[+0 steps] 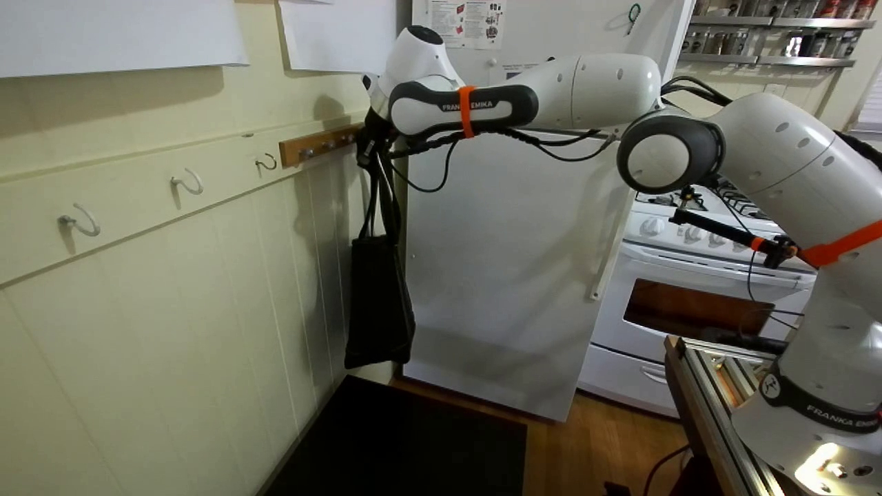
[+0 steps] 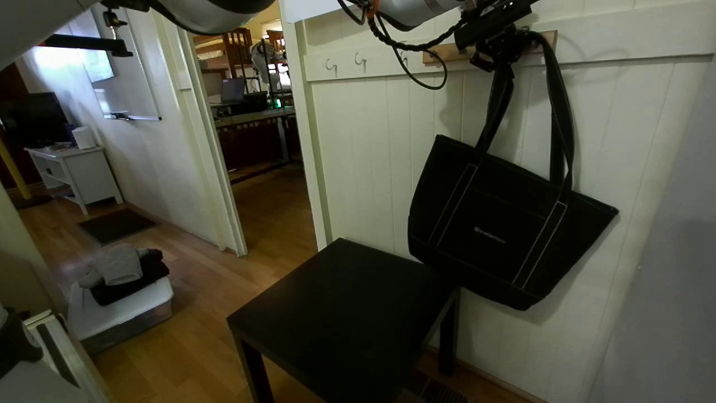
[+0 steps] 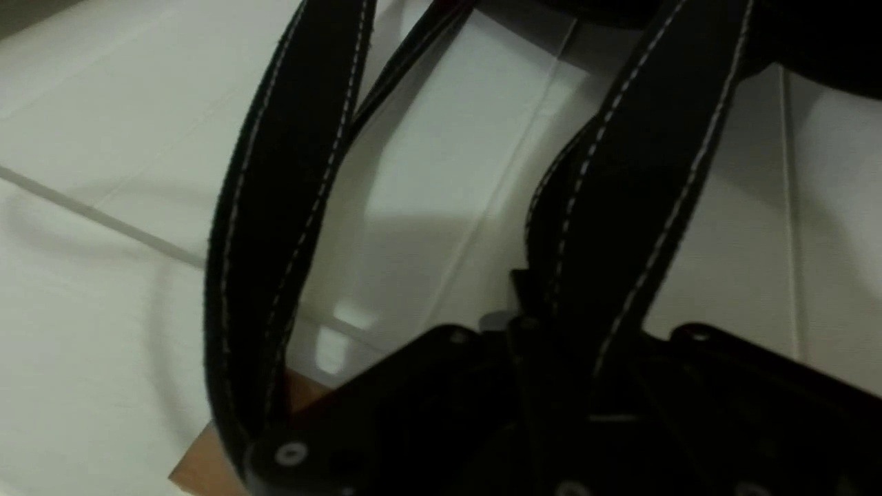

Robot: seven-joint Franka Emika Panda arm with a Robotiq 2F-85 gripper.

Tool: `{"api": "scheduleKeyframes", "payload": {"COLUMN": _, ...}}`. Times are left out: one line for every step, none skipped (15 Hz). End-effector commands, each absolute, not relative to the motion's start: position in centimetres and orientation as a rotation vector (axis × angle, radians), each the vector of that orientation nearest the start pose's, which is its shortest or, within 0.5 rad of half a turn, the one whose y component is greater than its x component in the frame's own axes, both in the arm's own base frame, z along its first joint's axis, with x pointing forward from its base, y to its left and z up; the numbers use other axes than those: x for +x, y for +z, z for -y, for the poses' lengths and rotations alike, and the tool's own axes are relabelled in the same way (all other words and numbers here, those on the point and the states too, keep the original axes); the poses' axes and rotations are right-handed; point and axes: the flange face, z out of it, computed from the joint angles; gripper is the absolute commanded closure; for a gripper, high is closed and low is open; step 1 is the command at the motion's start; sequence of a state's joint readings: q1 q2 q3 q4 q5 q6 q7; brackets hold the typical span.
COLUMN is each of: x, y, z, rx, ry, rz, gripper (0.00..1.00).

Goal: Hang the black bag on the far right.

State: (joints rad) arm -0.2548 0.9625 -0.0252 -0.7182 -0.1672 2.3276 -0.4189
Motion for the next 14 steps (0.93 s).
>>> {"api": "scheduleKeyframes", "payload": {"x": 80.5, "y": 46.1, "z": 21.9, "rx": -3.333, "ry": -0.969, "rz": 0.433, "gripper": 0.98}}
{"api": "scheduleKeyframes", "payload": {"x": 80.6, "y": 45.9, "z": 21.8, "rx": -3.333, "ry": -0.961, "rz": 0.435, "gripper": 0.98}}
{"api": "scheduleKeyframes", "payload": {"x": 80.6, "y": 45.7, "z": 21.8, "rx": -3.335, "ry": -0.955, "rz": 0.437, "gripper": 0.98}}
{"api": "scheduleKeyframes", "payload": {"x": 80.7, "y": 45.4, "z": 21.7, "rx": -3.336, "ry": -0.947, "rz": 0.436, "gripper": 0.98}}
{"api": "scheduleKeyframes", "payload": {"x": 80.7, "y": 45.2, "z": 21.7, "rx": -3.337, "ry": -0.94, "rz": 0.436, "gripper": 0.91}}
{"api": "scheduleKeyframes", "payload": {"x": 80.7, "y": 45.0, "z": 21.7, "rx": -3.337, "ry": -0.936, "rz": 0.434, "gripper": 0.66}}
{"api": "scheduleKeyframes", "payload": {"x": 80.8, "y": 44.8, "z": 21.7, "rx": -3.337, "ry": -0.931, "rz": 0.433, "gripper": 0.66}}
{"api": "scheduleKeyframes", "payload": {"x": 80.8, "y": 44.6, "z": 21.7, "rx": -3.336, "ry": -0.927, "rz": 0.432, "gripper": 0.64}}
{"api": "scheduleKeyframes", "payload": {"x": 80.8, "y": 44.4, "z": 21.6, "rx": -3.334, "ry": -0.921, "rz": 0.429, "gripper": 0.57}}
{"api": "scheduleKeyframes", "payload": {"x": 80.8, "y": 44.3, "z": 21.5, "rx": -3.333, "ry": -0.916, "rz": 0.425, "gripper": 0.5}}
{"api": "scheduleKeyframes", "payload": {"x": 80.9, "y": 44.2, "z": 21.3, "rx": -3.33, "ry": -0.913, "rz": 0.418, "gripper": 0.41}}
{"api": "scheduleKeyframes", "payload": {"x": 80.9, "y": 44.2, "z": 21.2, "rx": -3.328, "ry": -0.91, "rz": 0.411, "gripper": 0.34}}
{"api": "scheduleKeyframes", "payload": {"x": 80.9, "y": 44.3, "z": 21.1, "rx": -3.326, "ry": -0.908, "rz": 0.4, "gripper": 0.26}}
{"api": "scheduleKeyframes", "payload": {"x": 80.9, "y": 44.2, "z": 21.0, "rx": -3.327, "ry": -0.906, "rz": 0.389, "gripper": 0.19}}
